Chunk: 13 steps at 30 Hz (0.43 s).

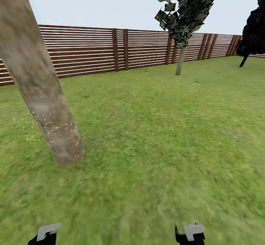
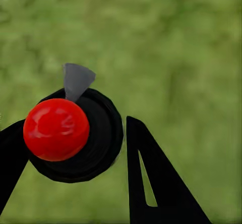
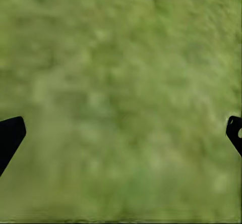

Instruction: In the garden, pick up the pesticide atomizer on the floor and spray pesticide onto both trees until each tree trunk is fully covered.

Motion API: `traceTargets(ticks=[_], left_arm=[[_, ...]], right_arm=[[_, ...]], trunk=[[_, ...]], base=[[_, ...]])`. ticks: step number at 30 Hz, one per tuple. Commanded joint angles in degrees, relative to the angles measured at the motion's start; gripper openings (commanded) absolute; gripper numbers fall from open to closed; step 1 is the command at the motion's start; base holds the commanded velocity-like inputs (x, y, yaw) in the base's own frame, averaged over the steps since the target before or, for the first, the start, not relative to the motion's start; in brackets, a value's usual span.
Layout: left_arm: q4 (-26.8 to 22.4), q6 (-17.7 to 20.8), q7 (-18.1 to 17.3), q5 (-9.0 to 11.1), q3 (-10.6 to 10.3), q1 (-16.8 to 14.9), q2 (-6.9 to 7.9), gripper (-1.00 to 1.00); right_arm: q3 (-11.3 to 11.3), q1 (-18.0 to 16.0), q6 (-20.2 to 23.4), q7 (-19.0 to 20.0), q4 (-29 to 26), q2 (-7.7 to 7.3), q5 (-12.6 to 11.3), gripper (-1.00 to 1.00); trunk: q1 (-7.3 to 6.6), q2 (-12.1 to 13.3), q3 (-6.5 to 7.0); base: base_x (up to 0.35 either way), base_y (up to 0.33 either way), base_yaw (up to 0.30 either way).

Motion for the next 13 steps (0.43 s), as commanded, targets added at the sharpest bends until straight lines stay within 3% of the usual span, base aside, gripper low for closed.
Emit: traceTargets(ticks=[1,9,13], left_arm=[[0.1,-0.2,0.3,-0.5,0.2,0.0,0.0,-1.0],[0.1,-0.4,0.3,-0.5,0.1,0.5,-0.2,-1.0],[-0.1,-0.4,0.3,-0.8,0.1,1.5,0.37,-1.0]], right_arm=[[0.5,0.2,0.1,-0.5,0.1,0.01,0.1,1.0],[0.5,2.4,0.1,-0.5,0.1,0.06,0.1,1.0],[0.5,2.5,0.1,-0.5,0.1,0.08,0.1,1.0]], trunk=[[-0.01,0.0,-0.04],[-0.01,0.0,-0.04],[-0.01,0.0,-0.04]], base=[[0.0,0.0,0.0],[0.0,0.0,0.0],[0.0,0.0,0.0]])
